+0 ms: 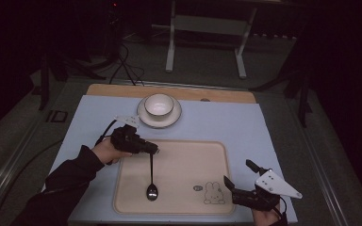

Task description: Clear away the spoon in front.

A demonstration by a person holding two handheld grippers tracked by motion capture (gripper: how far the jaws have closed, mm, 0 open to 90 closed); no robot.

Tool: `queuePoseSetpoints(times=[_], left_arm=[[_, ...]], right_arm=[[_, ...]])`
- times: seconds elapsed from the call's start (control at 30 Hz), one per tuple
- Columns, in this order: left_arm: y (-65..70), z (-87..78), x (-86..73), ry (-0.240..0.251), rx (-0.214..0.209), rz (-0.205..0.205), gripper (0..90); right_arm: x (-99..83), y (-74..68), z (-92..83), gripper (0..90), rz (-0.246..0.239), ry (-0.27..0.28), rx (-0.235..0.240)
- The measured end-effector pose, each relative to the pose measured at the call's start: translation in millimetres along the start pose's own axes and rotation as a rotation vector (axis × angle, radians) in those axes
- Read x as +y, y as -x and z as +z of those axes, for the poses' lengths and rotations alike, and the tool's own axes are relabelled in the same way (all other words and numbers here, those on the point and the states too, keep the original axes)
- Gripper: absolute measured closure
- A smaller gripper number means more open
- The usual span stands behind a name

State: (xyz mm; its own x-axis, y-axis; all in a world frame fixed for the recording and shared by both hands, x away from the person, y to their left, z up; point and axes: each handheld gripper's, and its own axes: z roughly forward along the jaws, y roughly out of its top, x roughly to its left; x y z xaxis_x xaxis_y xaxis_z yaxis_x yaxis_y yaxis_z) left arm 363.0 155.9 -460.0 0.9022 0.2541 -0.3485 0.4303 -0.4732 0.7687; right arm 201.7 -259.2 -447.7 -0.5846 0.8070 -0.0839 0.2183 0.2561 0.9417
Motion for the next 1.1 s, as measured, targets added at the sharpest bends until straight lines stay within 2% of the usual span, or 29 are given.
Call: queuePoseSetpoints(times=[0.23, 0.53, 0.73, 1.1], left_arm=[[-9.8, 9.2, -7.9, 0.017, 0.036, -0.010, 79.4], [-29.6, 20.5, -21.9, 0.035, 0.056, -0.085, 78.7], [-36.6, 29.6, -26.7, 0.021, 0.055, -0.118, 76.1], [-44.2, 44.1, -31.9, -0.002, 0.097, -0.164, 73.4]], right_arm=[[-0.2, 0.1, 0.3, 10.3, -0.002, -0.002, 0.002], [-0.6, 0.3, 1.0, 10.3, -0.001, -0.004, 0.004], [-0.9, 0.1, 1.6, 10.3, -0.001, -0.010, 0.011], [-1.2, 0.7, 0.9, 10.3, 0.000, -0.007, 0.008]])
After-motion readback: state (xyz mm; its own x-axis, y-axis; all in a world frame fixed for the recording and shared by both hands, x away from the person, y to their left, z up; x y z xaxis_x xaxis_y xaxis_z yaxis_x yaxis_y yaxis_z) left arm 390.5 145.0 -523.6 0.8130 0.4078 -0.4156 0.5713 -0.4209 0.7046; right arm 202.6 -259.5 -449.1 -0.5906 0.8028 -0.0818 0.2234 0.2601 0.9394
